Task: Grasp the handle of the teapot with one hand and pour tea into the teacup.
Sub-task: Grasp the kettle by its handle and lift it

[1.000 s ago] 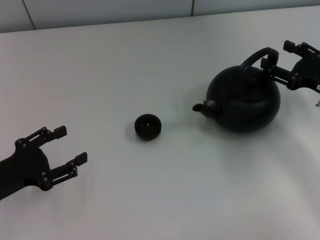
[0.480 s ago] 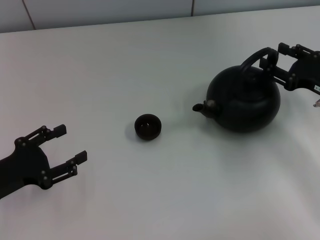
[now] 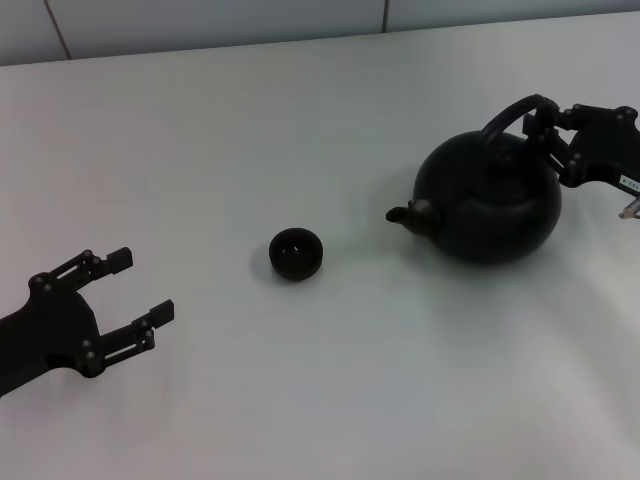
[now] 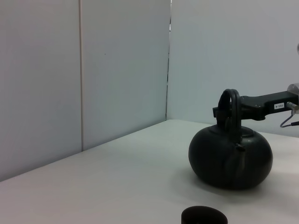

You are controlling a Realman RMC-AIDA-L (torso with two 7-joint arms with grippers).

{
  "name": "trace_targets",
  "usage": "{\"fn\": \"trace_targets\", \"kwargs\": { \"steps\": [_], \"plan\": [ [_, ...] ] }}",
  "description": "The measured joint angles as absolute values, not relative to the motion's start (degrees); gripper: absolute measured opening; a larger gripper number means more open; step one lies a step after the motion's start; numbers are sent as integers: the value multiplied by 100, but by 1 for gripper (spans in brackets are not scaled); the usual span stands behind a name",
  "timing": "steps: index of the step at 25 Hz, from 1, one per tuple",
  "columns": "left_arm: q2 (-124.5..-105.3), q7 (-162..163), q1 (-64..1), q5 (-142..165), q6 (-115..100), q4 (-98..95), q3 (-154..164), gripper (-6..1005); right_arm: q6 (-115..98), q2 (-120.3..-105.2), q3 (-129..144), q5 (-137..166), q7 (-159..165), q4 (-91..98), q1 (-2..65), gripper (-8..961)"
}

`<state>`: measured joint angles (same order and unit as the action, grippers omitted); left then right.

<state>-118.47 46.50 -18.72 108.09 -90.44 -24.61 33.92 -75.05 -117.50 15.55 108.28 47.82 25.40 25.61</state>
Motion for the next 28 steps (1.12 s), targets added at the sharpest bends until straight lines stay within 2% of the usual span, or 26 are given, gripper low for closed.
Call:
{"fn": "trace_targets", "kwargs": {
  "steps": [4,10,28],
  "plan": [
    [-11847,4650,-1879,10809,-9044,-2461,3392,801,-7504,-11751,1557,10813,4781,2539,2565,299],
    [-11847,4653,-1878,10809,-9044,-2461,3392,801,-7505,-11763,1516,10783,4781,2540,2575,83],
    [-11846,4612,-1888,10810,-9046,-2311,3398,801,-7466,-11824,1575,10552,5971,3232,3065,78]
  ]
}}
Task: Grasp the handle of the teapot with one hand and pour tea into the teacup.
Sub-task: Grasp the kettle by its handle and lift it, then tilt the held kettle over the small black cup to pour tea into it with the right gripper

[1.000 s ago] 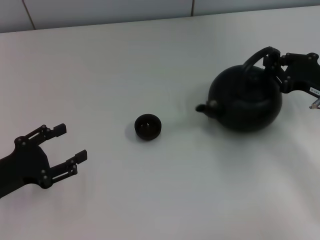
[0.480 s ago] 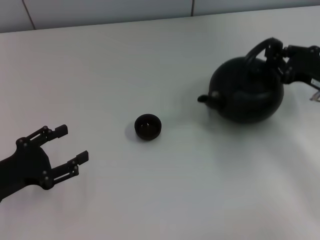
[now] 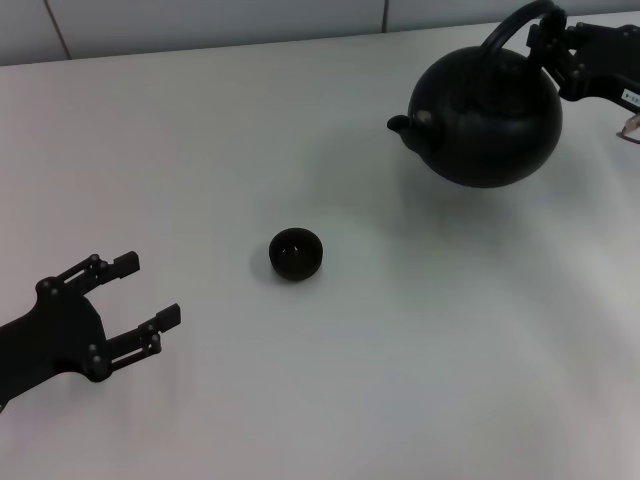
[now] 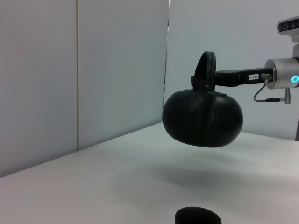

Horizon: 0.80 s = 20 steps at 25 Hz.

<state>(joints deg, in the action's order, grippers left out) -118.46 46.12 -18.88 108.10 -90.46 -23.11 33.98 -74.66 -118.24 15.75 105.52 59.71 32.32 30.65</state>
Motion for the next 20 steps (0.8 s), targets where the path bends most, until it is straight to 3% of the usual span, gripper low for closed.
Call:
{"fn": "trace_targets", "kwargs": {
  "steps": [11,20],
  "plan": [
    [-11852,4606,-1907,10811,-9062,-2302,3392,801,-7070,-11788,2602,10601,6385,3203,3459,78],
    [-11856,4605,-1907,10756,-9061,-2302,3392,801,-6623,-11889,3479,10568,6538,3085,3965,77]
  ]
}}
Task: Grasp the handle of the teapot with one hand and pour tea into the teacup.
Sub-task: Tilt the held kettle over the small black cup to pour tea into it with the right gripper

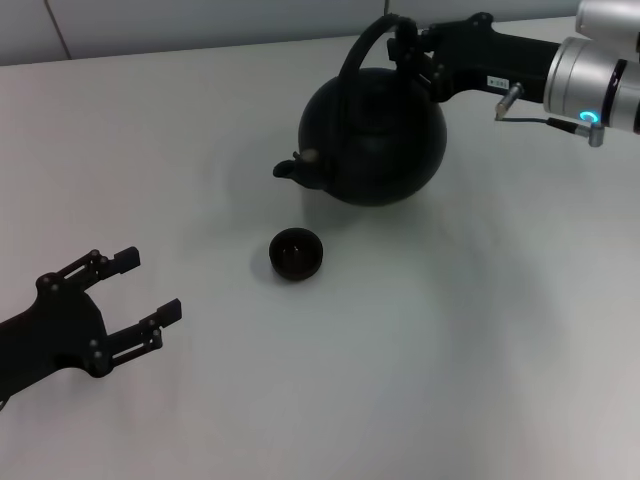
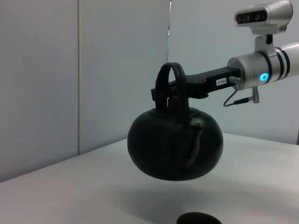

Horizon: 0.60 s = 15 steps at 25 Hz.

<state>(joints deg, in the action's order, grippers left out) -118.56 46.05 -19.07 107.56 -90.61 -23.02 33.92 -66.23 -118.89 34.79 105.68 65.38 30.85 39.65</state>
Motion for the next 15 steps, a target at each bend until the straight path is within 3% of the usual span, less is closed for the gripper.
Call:
{"fn": "trace_targets", "kwargs": {
  "steps": [15],
  "plan": [
    [-11856,4605,-1891,10739,-9061,-2294,3393,801,-6646,-11901,3503,10564,5984,3319,3817,77]
  ]
}}
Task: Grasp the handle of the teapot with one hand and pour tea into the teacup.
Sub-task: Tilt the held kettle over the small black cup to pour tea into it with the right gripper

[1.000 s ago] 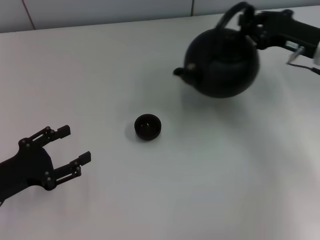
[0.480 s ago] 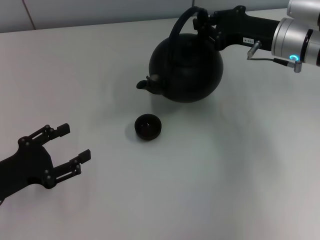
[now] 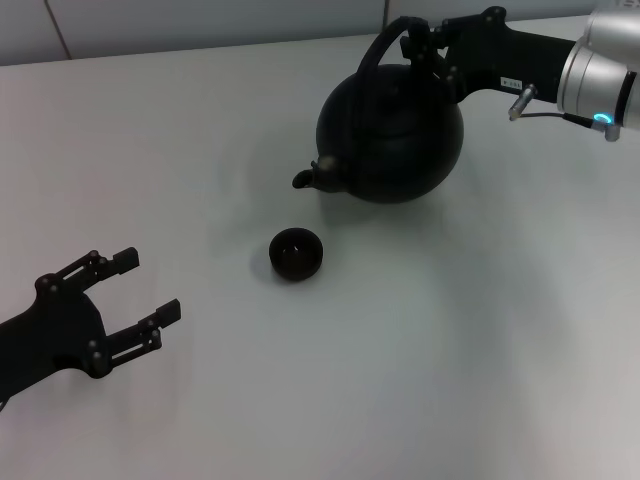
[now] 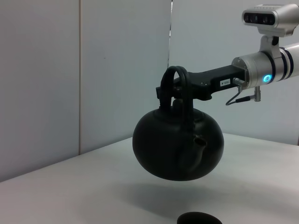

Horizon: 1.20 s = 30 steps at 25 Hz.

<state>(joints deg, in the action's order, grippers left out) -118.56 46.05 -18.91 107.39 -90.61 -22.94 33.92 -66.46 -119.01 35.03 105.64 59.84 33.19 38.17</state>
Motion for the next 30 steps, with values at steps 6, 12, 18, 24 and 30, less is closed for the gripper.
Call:
{"fn": "trace_targets", "kwargs": {
  "steps": [6,12,18,24,30],
  "plan": [
    [-11856,4605,-1892,10739,-9061,-2256,3393,801,-6684,-11900,3507,10564,5536,3398,3837,77],
    [-11856,4605,-1902,10739,-9059,-2243,3389,801,-6771,-11906,3533,10497,5080,3466,3849,77],
    [-11856,4605,-1899,10740,-9014,-2241,3374,801,-6750,-11923,4034,10017,4679,3551,3739,78],
    [-11856,4619,-1906,10723,-9002,-2241,3373,801,-6706,-11926,4250,9957,4504,3657,3716,78],
    [-11856,4643,-1907,10676,-8999,-2241,3375,801,-6702,-11926,4350,9957,4306,3680,3711,78]
  ]
}}
